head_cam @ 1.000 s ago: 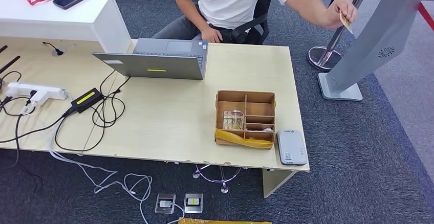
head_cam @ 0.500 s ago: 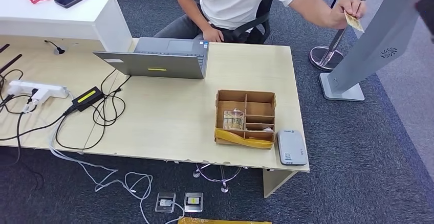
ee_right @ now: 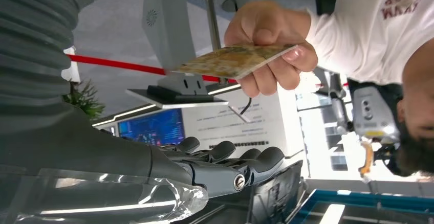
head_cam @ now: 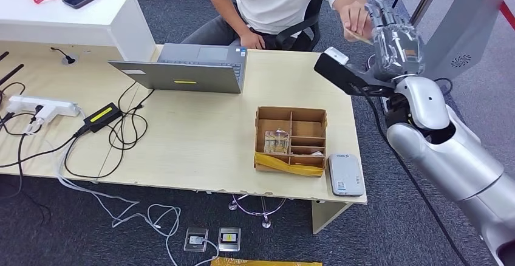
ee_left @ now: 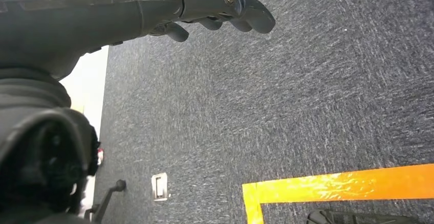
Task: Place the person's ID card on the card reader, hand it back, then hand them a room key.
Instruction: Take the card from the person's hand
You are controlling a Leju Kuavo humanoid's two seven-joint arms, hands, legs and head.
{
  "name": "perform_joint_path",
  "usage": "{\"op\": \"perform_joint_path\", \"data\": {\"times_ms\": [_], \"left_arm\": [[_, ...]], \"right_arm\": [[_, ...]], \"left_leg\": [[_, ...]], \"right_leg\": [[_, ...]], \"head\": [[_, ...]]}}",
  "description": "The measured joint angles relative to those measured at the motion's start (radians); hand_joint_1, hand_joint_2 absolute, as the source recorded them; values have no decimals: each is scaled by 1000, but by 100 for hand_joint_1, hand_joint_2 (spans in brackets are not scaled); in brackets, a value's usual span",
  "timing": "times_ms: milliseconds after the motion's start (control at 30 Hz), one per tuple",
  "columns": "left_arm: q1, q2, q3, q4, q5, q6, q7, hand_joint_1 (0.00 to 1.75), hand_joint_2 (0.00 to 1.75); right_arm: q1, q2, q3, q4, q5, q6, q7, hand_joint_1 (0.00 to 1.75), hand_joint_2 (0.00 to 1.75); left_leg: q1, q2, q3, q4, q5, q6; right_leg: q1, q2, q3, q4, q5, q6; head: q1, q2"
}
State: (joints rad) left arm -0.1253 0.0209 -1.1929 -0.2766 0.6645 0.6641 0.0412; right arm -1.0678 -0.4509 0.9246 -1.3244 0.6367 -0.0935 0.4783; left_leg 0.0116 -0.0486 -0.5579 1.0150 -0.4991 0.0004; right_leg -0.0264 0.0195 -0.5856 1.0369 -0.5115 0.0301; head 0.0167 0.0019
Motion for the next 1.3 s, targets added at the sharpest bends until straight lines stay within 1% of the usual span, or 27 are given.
{"op": "perform_joint_path", "data": {"times_ms": [133, 300, 600, 733, 1033, 1300], "left_arm": [[3, 1, 0, 0, 8, 0, 0, 0, 0], [5, 3, 0, 0, 16, 0, 0, 0, 0], [9, 5, 0, 0, 26, 0, 2, 0, 0], [9, 6, 0, 0, 26, 0, 2, 0, 0], [9, 7, 0, 0, 27, 3, 2, 0, 0], [10, 7, 0, 0, 35, 4, 2, 0, 0]], "right_arm": [[3, 31, 48, 28, -11, -9, -12, 0, 175], [5, 58, 92, 60, -14, -22, -23, 0, 175], [9, 78, 137, 92, -12, -31, -27, 0, 175], [9, 82, 149, 104, -10, -31, -29, 175, 175], [9, 89, 162, 125, -15, -54, -50, 175, 175], [8, 101, 164, 141, -15, -55, -56, 175, 175]], "left_leg": [[0, 0, 0, 0, 0, 0], [0, 0, 1, 0, 0, -1], [0, 1, 1, 0, 1, -1], [0, 1, 1, 0, 1, -1], [0, 2, 2, 0, 1, -1], [0, 4, 2, 0, 1, -1]], "right_leg": [[0, 0, 0, 0, 0, 0], [0, 0, 0, 0, 1, -1], [0, 0, 0, 0, 2, -2], [0, 1, 0, 0, 2, -2], [0, 2, 0, 0, 2, -3], [0, 3, 0, 0, 2, -3]], "head": [[0, 0], [0, 0], [0, 0], [0, 0], [0, 0], [0, 0]]}}
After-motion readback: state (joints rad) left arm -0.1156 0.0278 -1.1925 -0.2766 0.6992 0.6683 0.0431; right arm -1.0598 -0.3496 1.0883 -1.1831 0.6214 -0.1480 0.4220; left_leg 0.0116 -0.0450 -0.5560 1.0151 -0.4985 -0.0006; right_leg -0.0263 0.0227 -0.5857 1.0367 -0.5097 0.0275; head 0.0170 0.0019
